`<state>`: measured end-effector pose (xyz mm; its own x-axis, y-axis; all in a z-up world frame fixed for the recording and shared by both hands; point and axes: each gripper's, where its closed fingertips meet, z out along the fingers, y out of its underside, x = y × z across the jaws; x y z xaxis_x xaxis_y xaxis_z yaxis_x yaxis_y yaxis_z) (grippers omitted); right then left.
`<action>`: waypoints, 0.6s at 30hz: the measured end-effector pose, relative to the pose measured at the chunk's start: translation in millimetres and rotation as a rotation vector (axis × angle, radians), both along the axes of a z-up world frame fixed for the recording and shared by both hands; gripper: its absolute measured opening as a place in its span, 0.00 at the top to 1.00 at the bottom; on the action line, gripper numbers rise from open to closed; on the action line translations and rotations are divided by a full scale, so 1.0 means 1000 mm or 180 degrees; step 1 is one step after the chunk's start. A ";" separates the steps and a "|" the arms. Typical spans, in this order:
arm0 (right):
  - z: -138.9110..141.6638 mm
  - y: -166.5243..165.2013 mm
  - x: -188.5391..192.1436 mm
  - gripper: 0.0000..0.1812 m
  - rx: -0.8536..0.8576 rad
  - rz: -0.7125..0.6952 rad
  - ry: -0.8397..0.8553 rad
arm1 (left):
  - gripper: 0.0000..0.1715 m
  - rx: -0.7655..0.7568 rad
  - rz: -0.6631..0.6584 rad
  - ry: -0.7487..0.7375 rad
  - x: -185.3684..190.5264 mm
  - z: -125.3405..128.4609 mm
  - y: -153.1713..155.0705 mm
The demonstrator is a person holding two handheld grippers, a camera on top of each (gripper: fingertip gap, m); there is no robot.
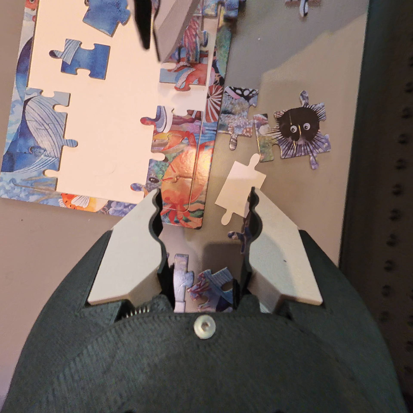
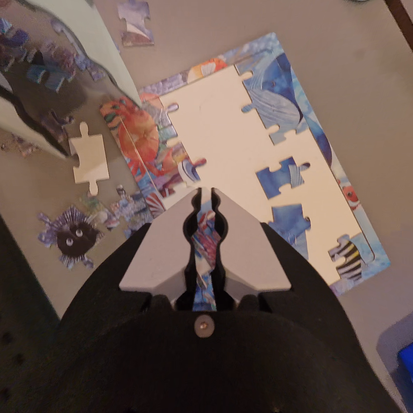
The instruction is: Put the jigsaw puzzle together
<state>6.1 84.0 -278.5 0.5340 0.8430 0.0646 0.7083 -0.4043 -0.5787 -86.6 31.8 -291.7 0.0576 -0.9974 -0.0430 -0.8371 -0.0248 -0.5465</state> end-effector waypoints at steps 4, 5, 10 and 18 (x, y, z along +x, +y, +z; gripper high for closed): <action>-0.007 -0.013 0.028 0.86 -0.0153 0.0142 -0.0101 | 0.55 -0.0025 0.0015 0.0079 -0.008 -0.002 0.000; -0.009 -0.017 0.032 0.83 -0.0173 0.0206 -0.0116 | 0.55 -0.0022 0.0020 0.0110 -0.010 -0.003 0.001; -0.016 -0.023 0.039 0.69 -0.0213 0.0421 -0.0200 | 0.55 -0.0014 0.0077 0.0197 -0.017 -0.006 0.006; -0.032 -0.020 0.051 0.77 -0.0244 0.0448 -0.0432 | 0.55 -0.0059 0.0042 0.0245 -0.016 -0.013 0.005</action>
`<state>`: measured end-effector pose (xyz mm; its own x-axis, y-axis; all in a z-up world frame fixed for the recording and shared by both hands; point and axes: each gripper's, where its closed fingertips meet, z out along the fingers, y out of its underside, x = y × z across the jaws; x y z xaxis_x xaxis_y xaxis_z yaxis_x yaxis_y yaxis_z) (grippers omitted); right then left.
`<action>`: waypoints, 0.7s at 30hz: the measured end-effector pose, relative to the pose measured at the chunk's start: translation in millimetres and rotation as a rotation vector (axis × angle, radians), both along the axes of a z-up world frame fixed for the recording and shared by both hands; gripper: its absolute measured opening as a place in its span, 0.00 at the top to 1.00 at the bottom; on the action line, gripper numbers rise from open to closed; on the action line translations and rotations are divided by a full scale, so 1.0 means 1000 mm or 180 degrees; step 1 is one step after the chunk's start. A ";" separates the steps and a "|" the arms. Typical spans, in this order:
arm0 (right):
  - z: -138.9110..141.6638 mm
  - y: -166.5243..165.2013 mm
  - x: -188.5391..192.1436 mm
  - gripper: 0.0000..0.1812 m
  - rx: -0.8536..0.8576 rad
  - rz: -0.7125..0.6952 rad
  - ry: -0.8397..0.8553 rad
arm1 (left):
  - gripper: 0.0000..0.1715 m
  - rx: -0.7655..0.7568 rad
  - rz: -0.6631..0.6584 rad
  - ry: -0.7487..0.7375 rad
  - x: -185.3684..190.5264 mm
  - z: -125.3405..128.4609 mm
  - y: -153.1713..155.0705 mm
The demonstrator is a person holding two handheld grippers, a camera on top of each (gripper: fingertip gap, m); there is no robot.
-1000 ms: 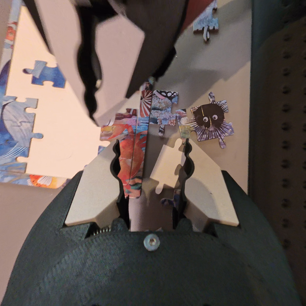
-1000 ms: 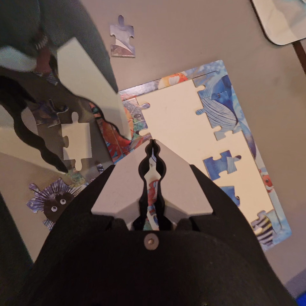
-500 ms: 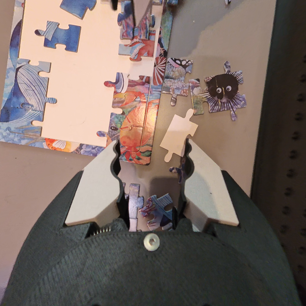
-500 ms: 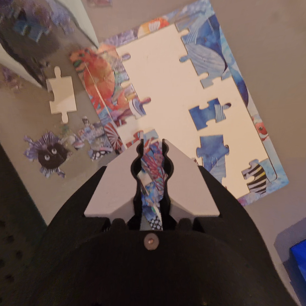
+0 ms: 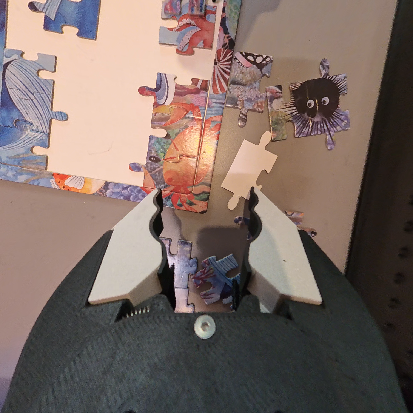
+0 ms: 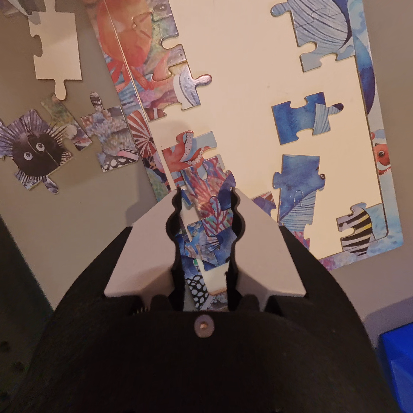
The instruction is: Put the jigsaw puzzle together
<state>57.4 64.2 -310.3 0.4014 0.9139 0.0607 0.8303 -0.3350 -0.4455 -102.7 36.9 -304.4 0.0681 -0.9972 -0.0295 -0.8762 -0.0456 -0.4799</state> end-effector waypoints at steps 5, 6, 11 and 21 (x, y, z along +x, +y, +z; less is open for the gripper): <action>0.007 -0.005 0.007 0.77 0.0022 -0.0015 0.0004 | 0.56 0.0012 -0.0001 -0.0017 0.000 0.002 0.001; 0.010 -0.011 0.006 0.77 -0.0013 0.0031 0.0045 | 0.56 0.0009 -0.0001 -0.0015 -0.001 0.002 0.001; 0.014 -0.050 -0.003 0.77 -0.0178 0.0392 0.0073 | 0.55 0.0040 0.0041 0.0014 -0.006 0.005 0.003; 0.017 -0.062 -0.006 0.68 -0.0179 0.0478 0.0065 | 0.54 0.0029 0.0066 0.0075 -0.007 0.001 0.004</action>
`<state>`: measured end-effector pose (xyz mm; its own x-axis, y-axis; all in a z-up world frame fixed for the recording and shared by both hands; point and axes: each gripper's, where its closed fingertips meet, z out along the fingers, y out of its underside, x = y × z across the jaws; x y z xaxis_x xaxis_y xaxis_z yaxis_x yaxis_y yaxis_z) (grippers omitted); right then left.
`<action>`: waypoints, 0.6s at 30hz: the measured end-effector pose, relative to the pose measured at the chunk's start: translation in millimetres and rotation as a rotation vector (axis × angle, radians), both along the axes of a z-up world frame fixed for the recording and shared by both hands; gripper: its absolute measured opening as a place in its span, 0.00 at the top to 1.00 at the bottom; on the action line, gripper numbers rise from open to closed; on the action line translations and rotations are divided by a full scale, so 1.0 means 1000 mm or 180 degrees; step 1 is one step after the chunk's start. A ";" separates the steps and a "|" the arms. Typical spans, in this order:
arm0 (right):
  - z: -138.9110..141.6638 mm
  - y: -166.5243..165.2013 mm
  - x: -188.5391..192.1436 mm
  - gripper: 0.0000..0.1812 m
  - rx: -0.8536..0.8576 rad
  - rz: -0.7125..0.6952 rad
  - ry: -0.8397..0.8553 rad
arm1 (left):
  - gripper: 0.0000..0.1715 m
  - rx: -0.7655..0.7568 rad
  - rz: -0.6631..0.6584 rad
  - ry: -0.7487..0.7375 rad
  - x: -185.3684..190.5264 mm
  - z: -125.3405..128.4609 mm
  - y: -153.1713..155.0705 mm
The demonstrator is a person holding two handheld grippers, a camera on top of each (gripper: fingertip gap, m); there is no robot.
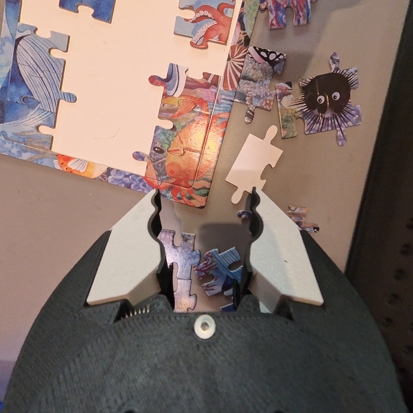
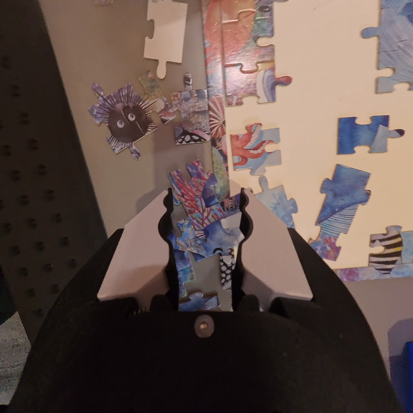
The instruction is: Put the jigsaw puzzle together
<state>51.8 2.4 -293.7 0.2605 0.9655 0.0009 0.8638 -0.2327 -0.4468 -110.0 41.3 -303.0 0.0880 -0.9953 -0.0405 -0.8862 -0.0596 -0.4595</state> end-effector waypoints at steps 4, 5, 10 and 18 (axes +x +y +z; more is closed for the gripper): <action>0.003 0.018 0.009 0.71 0.0089 -0.0184 0.0014 | 0.53 -0.0048 0.0058 0.0045 -0.005 -0.002 0.001; 0.003 0.023 0.011 0.72 0.0105 -0.0242 0.0028 | 0.52 -0.0062 0.0073 0.0050 -0.006 -0.002 0.002; -0.001 0.040 0.012 0.72 0.0097 -0.0349 0.0105 | 0.52 -0.0161 0.0106 0.0127 -0.011 -0.008 0.000; -0.017 0.052 -0.009 0.73 0.0036 -0.0230 0.0096 | 0.50 -0.0230 0.0091 0.0145 -0.011 -0.012 -0.004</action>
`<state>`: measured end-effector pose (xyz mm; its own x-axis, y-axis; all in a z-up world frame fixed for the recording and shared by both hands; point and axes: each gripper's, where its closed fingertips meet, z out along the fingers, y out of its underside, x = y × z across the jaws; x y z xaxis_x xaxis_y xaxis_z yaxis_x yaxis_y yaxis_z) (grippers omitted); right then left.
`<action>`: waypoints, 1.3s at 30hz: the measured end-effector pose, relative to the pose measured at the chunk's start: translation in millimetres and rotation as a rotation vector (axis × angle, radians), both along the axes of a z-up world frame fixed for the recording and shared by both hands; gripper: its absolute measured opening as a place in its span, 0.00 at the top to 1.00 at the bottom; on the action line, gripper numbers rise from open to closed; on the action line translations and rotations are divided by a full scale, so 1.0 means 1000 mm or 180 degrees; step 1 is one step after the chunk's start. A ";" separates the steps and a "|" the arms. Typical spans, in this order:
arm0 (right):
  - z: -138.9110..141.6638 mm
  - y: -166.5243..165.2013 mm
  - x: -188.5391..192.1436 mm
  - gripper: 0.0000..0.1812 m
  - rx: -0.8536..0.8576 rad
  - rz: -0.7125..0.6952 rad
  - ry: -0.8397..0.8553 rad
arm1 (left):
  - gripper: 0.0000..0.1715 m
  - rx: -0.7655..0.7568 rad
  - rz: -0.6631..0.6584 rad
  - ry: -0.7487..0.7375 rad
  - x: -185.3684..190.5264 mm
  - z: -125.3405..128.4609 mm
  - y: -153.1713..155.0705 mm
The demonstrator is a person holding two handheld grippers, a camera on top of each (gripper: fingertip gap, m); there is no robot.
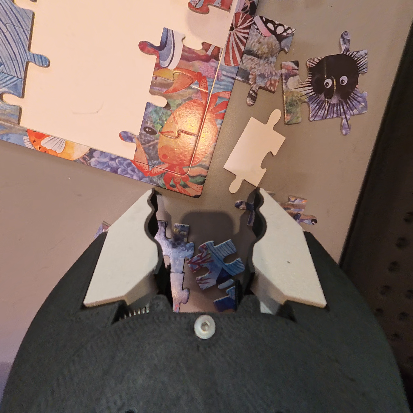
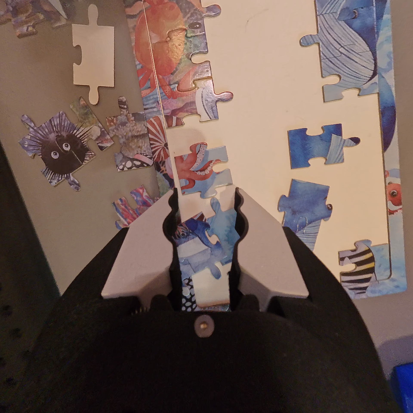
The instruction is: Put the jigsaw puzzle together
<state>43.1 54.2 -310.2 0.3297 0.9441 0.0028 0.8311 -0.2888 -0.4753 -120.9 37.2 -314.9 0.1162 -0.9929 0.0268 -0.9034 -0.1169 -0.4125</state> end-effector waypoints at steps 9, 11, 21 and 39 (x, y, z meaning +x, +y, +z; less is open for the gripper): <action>-0.002 0.003 -0.004 0.83 -0.0032 0.0103 -0.0004 | 0.49 0.0002 -0.0045 -0.0009 0.003 0.000 -0.002; -0.003 0.005 -0.004 0.83 -0.0034 0.0088 -0.0003 | 0.50 -0.0006 -0.0046 0.0001 0.001 0.000 -0.002; 0.000 0.048 0.011 0.84 0.0238 -0.0448 -0.0138 | 0.51 -0.0008 -0.0041 -0.0021 0.002 0.000 -0.002; 0.041 0.025 0.049 0.94 0.0325 -0.0682 0.0144 | 0.77 0.0155 -0.0869 -0.0033 0.026 0.003 -0.042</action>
<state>92.3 78.9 -269.7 0.5244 0.8482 0.0754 0.7332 -0.4047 -0.5465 -94.9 -4.6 -312.1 -0.1558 -0.9875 -0.0218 -0.8944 0.1504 -0.4211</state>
